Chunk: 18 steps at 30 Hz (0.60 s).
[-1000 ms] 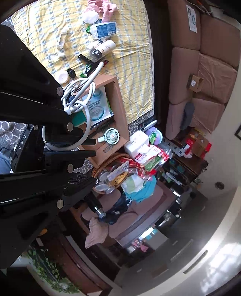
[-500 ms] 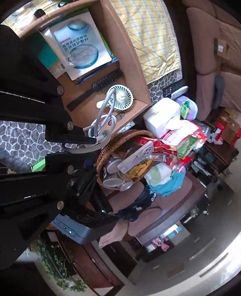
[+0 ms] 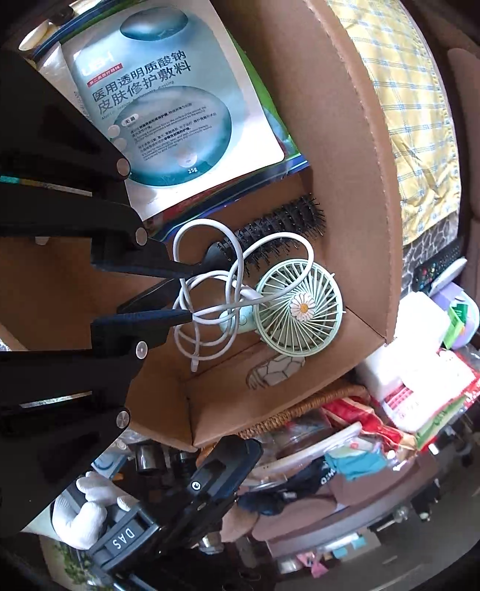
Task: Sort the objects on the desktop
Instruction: 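Carry the white cable into the box and open the right gripper, then withdraw the right gripper from the box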
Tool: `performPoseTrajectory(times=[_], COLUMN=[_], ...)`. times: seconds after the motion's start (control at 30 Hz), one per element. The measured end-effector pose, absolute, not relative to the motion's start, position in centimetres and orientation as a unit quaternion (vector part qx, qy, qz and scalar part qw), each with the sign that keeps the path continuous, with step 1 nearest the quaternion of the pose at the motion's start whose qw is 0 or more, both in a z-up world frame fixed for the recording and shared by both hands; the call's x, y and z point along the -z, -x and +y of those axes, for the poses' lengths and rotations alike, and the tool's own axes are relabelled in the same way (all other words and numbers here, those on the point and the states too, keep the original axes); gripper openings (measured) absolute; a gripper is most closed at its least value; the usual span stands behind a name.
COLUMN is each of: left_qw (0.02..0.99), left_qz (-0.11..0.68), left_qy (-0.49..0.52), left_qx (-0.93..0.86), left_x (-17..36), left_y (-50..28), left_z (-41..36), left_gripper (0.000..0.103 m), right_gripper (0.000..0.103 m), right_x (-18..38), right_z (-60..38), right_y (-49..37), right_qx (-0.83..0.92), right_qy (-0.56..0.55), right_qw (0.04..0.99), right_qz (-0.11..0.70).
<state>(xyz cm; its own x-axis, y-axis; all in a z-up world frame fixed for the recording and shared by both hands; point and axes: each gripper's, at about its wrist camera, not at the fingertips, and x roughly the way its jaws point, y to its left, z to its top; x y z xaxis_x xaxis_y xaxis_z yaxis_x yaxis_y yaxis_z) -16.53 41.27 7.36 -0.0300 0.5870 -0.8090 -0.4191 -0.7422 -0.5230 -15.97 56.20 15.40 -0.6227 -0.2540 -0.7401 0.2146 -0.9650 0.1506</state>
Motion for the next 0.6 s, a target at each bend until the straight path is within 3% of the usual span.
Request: performPoseTrajectory(times=[0.1, 0.17, 0.27, 0.33, 0.4, 0.53, 0.6], left_qw=[0.359, 0.36, 0.357, 0.353, 0.349, 0.338, 0.324], left_qz=[-0.052, -0.037, -0.02, -0.01, -0.01, -0.038, -0.055], left_qy=[0.583, 0.568, 0.539, 0.52, 0.507, 0.494, 0.485], left_qx=[-0.727, -0.739, -0.762, -0.777, -0.788, -0.801, -0.81], left_x=[-9.4, -11.1, -13.8, -15.3, -16.4, -17.3, -17.3], left_y=[15.6, 14.8, 13.4, 12.2, 10.9, 8.8, 7.8], left_z=[39.8, 38.4, 35.8, 33.9, 31.5, 25.4, 21.6], left_gripper=[0.015, 0.021, 0.054, 0.099, 0.103, 0.103, 0.103], right_gripper=[0.041, 0.043, 0.046, 0.051, 0.062, 0.071, 0.087], right_x=[-16.7, -17.2, -18.0, -18.5, -18.7, -19.4, -20.0], right_z=[55.1, 54.4, 53.2, 52.1, 50.9, 49.2, 48.0], right_y=[15.1, 14.5, 13.3, 12.2, 11.3, 9.0, 7.8], right_qx=[0.9, 0.899, 0.9, 0.904, 0.907, 0.91, 0.913], right_qy=[-0.415, -0.416, -0.412, -0.402, -0.392, -0.359, -0.34], right_qw=[0.132, 0.138, 0.142, 0.149, 0.151, 0.189, 0.203], right_qz=[-0.001, 0.005, -0.005, -0.014, -0.024, -0.083, -0.102])
